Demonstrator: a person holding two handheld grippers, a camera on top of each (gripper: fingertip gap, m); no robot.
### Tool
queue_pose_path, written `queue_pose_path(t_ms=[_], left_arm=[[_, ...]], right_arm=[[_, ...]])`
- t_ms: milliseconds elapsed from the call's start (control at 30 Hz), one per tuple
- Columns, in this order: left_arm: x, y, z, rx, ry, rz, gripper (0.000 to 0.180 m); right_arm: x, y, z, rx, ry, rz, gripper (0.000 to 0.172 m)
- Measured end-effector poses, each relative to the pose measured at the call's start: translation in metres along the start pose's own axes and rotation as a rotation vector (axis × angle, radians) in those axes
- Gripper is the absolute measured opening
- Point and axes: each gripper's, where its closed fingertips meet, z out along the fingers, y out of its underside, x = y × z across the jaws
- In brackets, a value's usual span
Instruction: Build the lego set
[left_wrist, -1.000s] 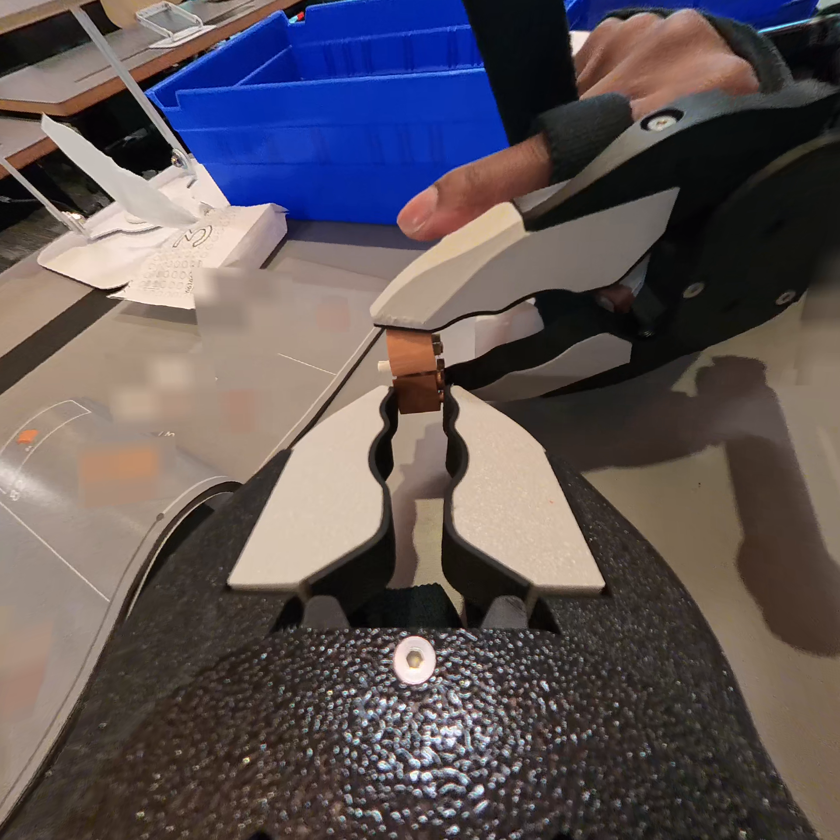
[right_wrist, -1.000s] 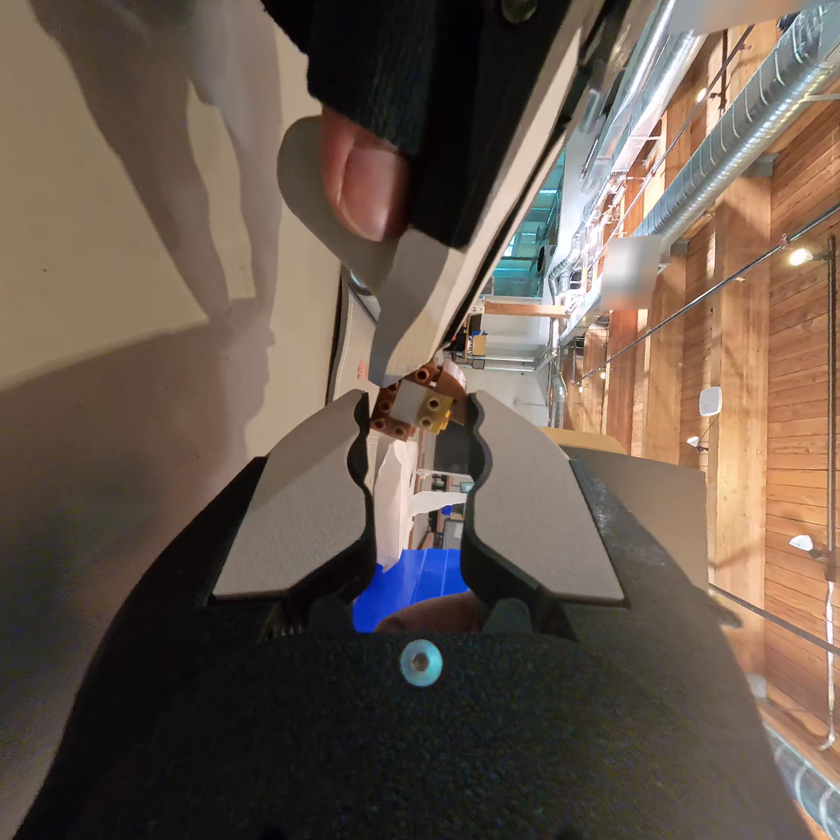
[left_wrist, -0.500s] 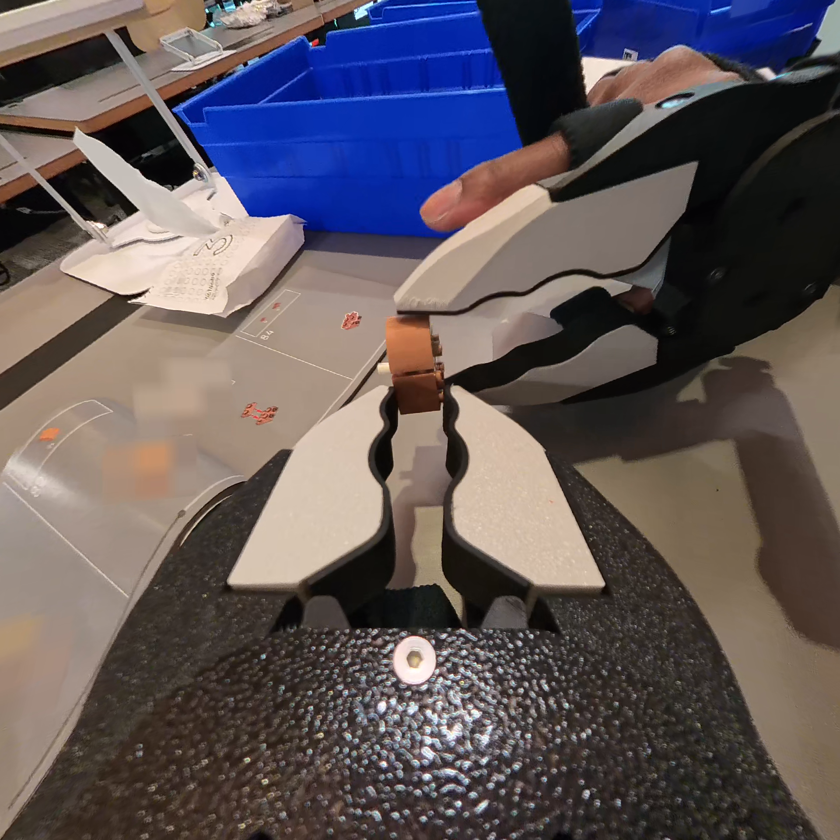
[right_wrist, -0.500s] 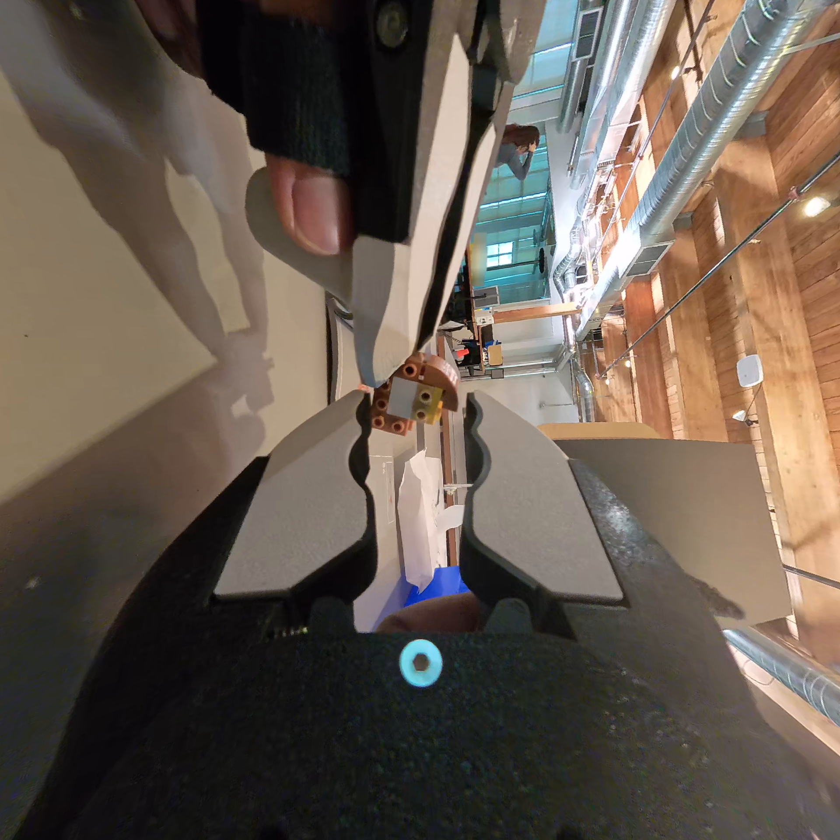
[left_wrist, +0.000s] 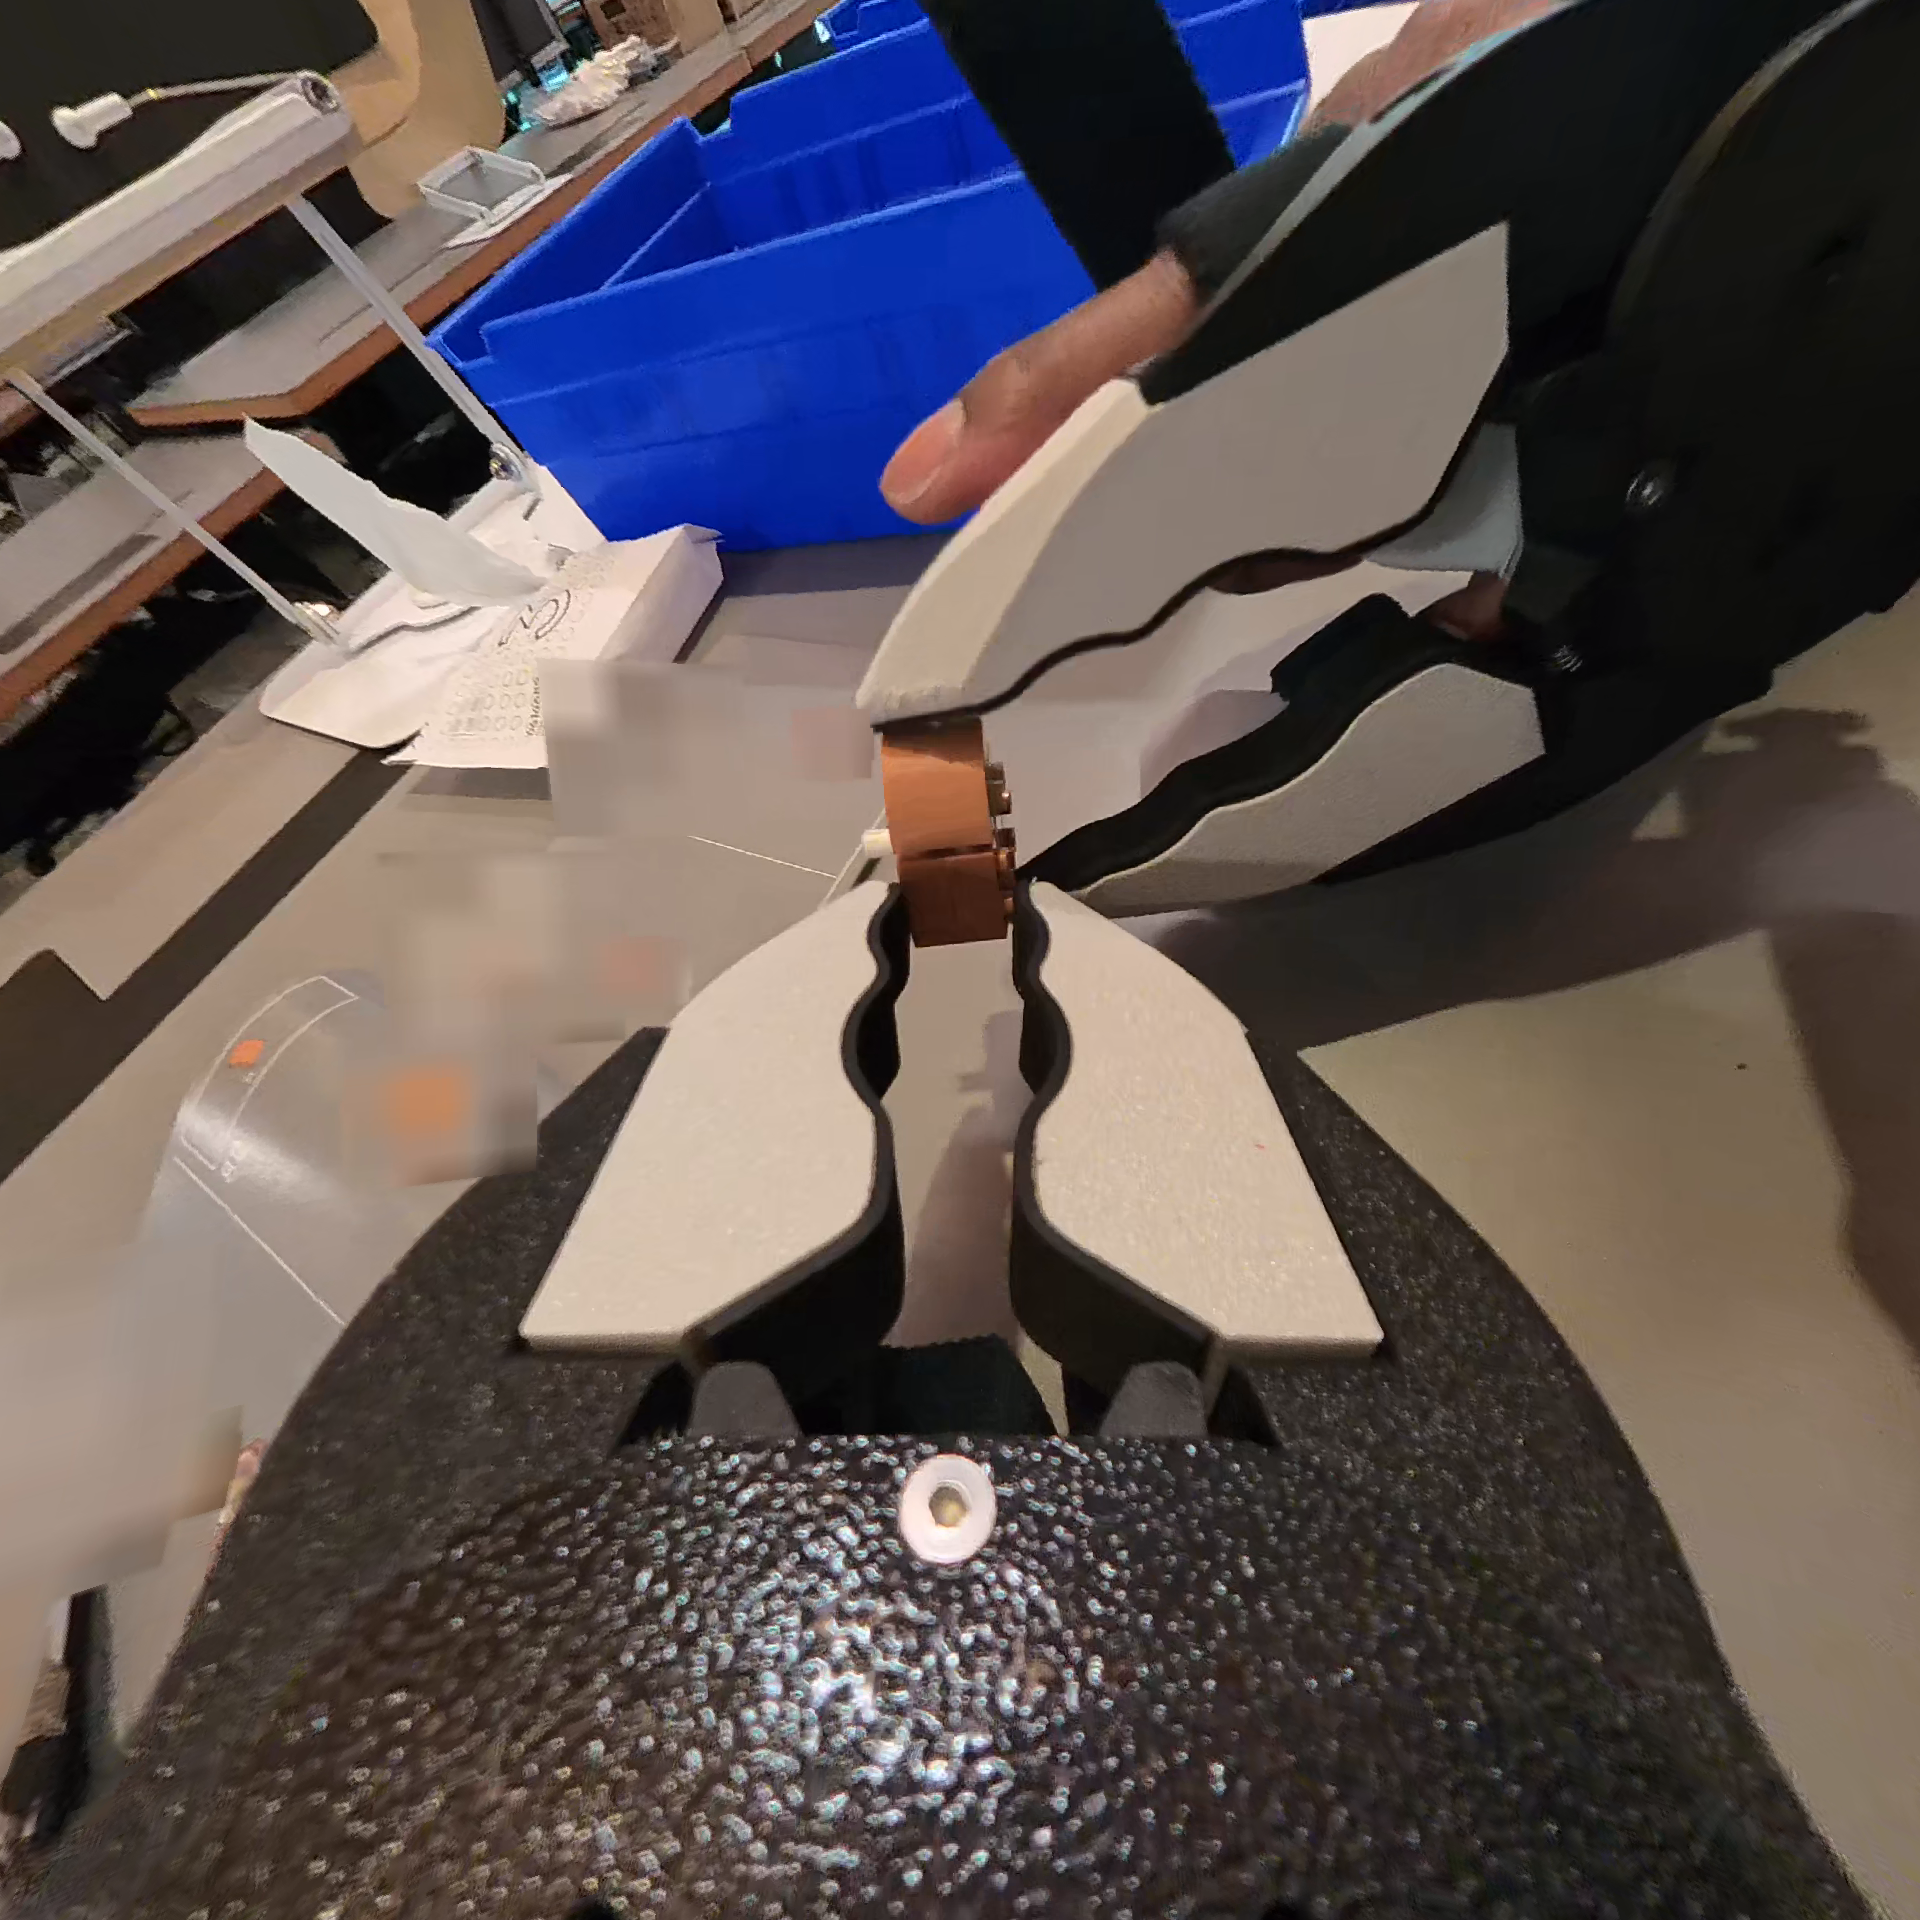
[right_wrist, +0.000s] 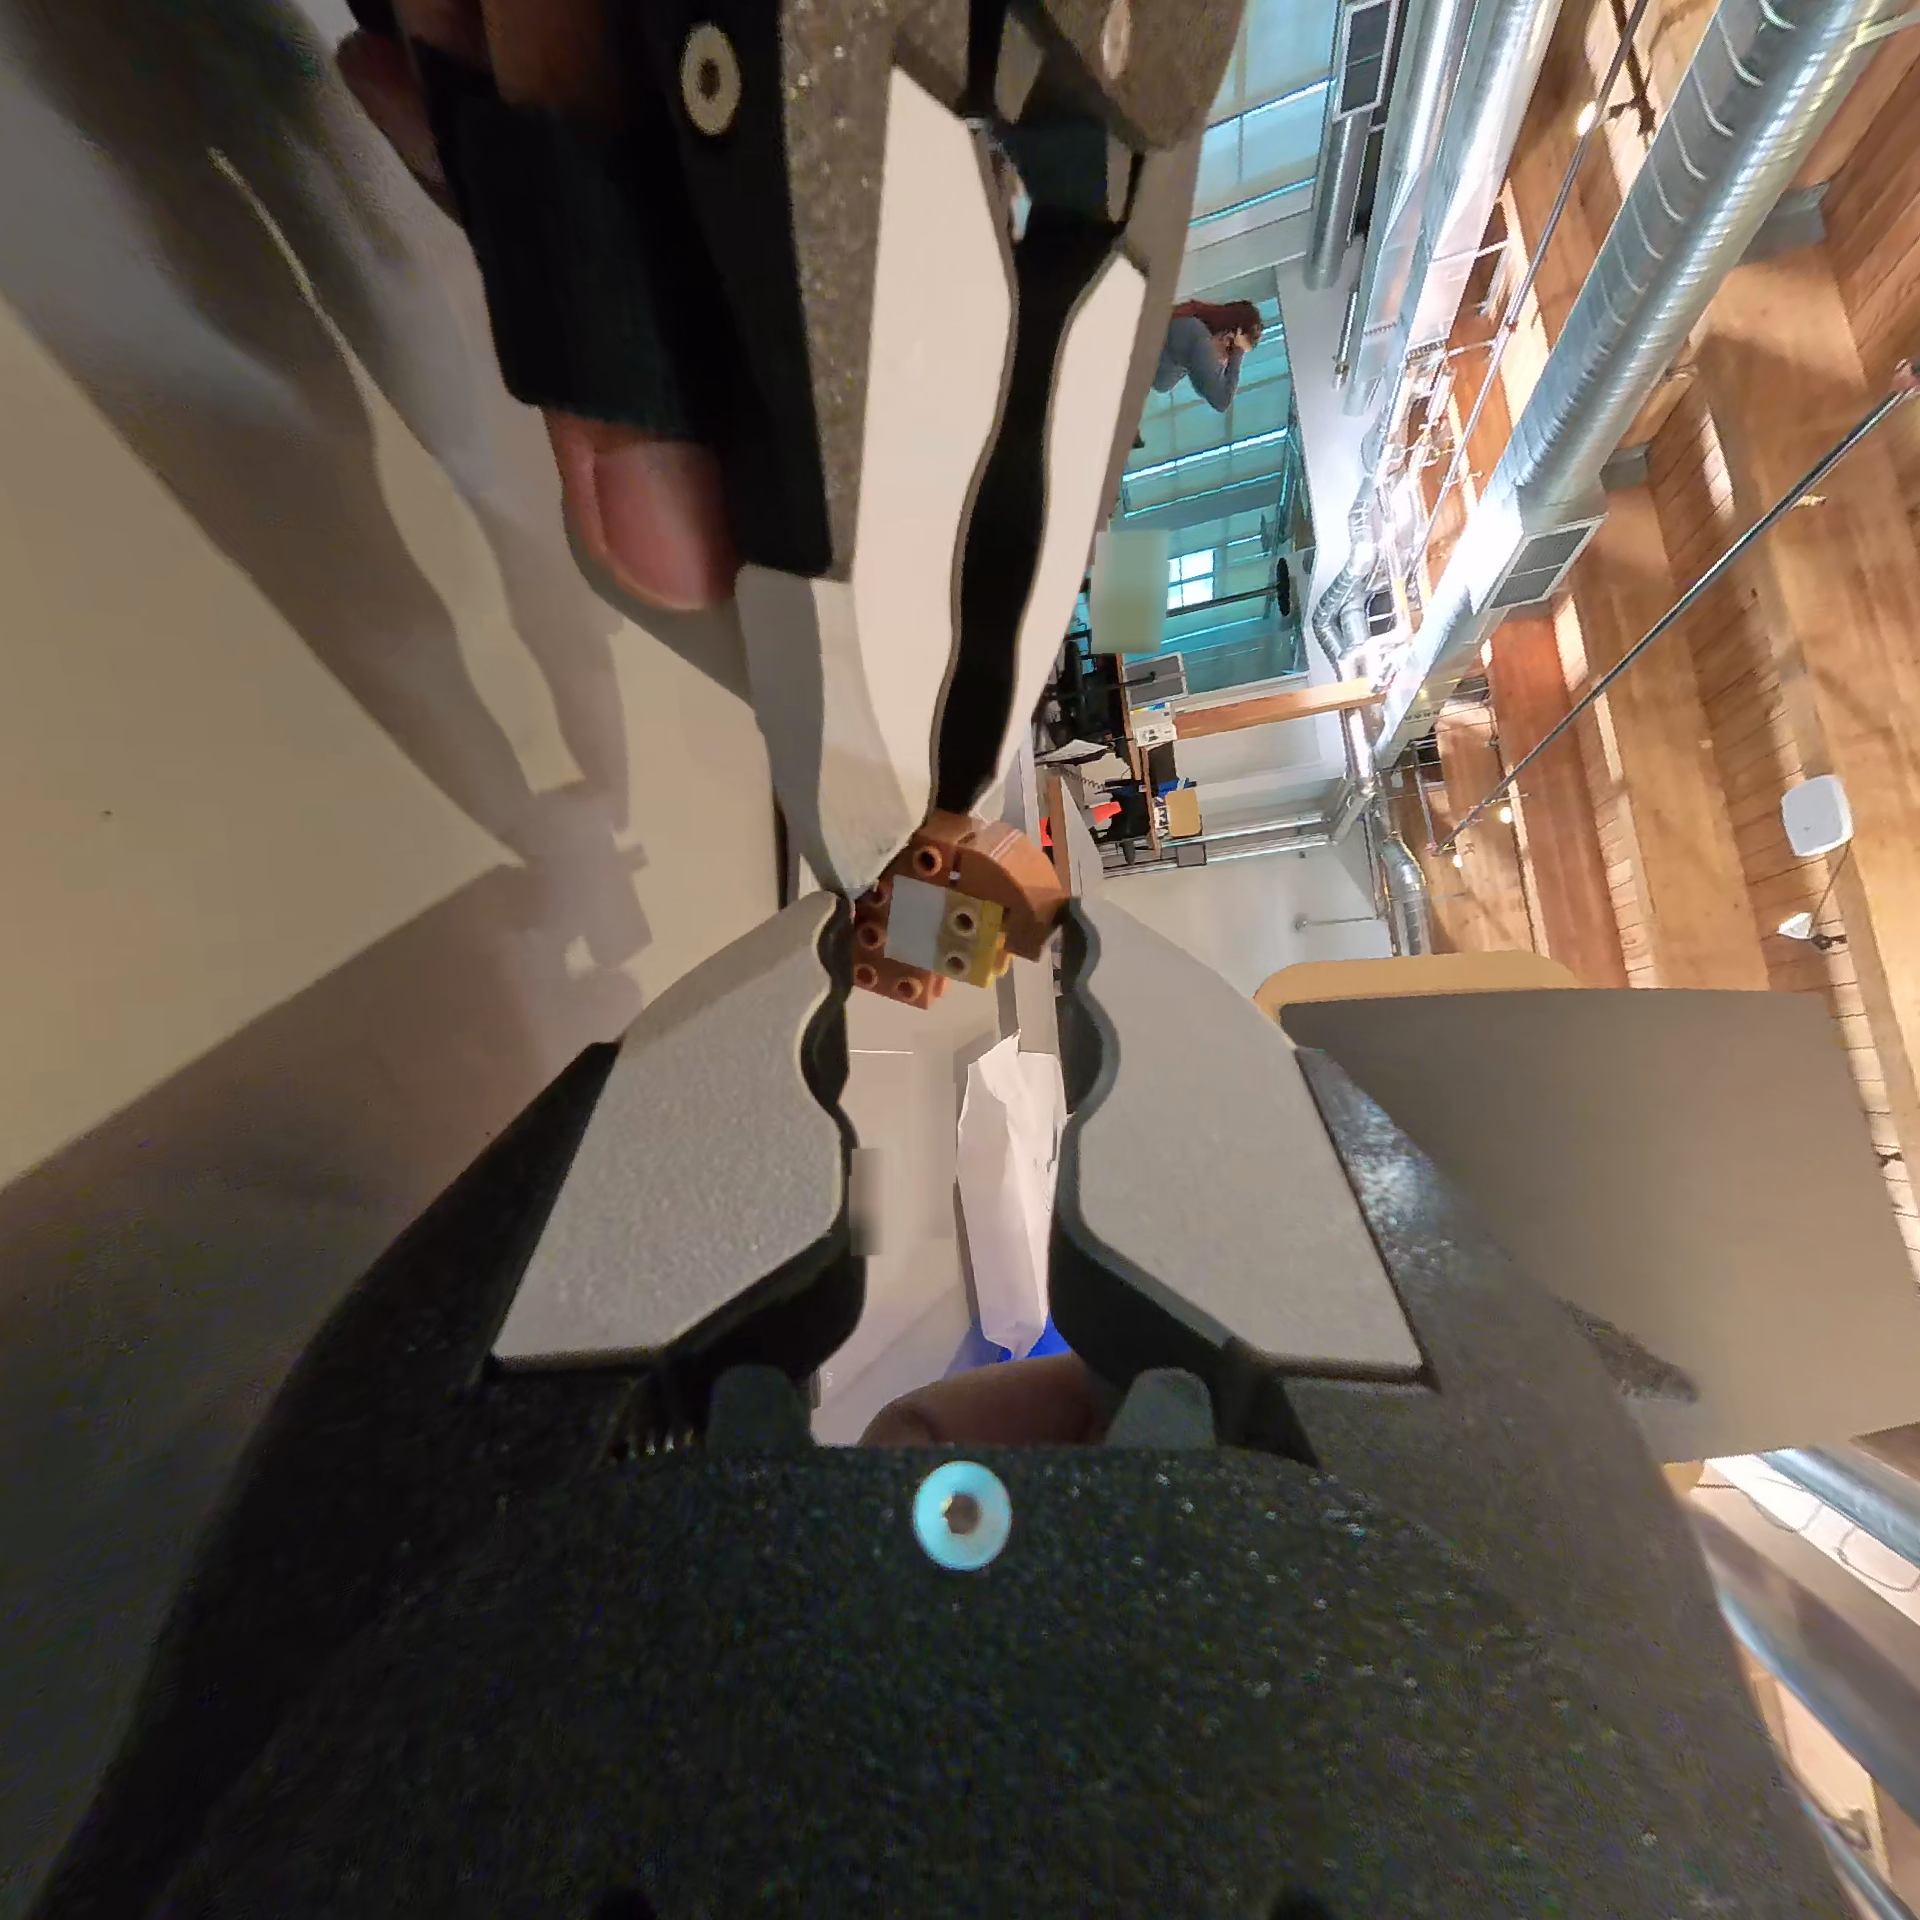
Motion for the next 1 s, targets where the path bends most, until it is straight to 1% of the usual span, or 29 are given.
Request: queue_pose_path(t_ms=[400,600,867,1000], left_arm=[[0.0024,-0.0003,0.0007,0.0,0.004,0.009,0.018],[0.0025,0.0038,0.0021,-0.031,0.005,0.001,0.019],[0.0013,0.0057,0.0018,-0.044,0.007,-0.015,0.019],[0.0014,0.007,0.0021,-0.055,0.005,-0.009,0.019]], right_arm=[[-0.0014,0.0033,0.0011,-0.047,0.051,-0.15,0.038],[-0.003,0.0053,0.0018,-0.095,0.075,-0.281,0.039],[-0.0032,0.0022,0.0015,-0.091,0.089,-0.322,0.04],[-0.0064,0.0011,0.0017,-0.087,0.081,-0.352,0.037]])
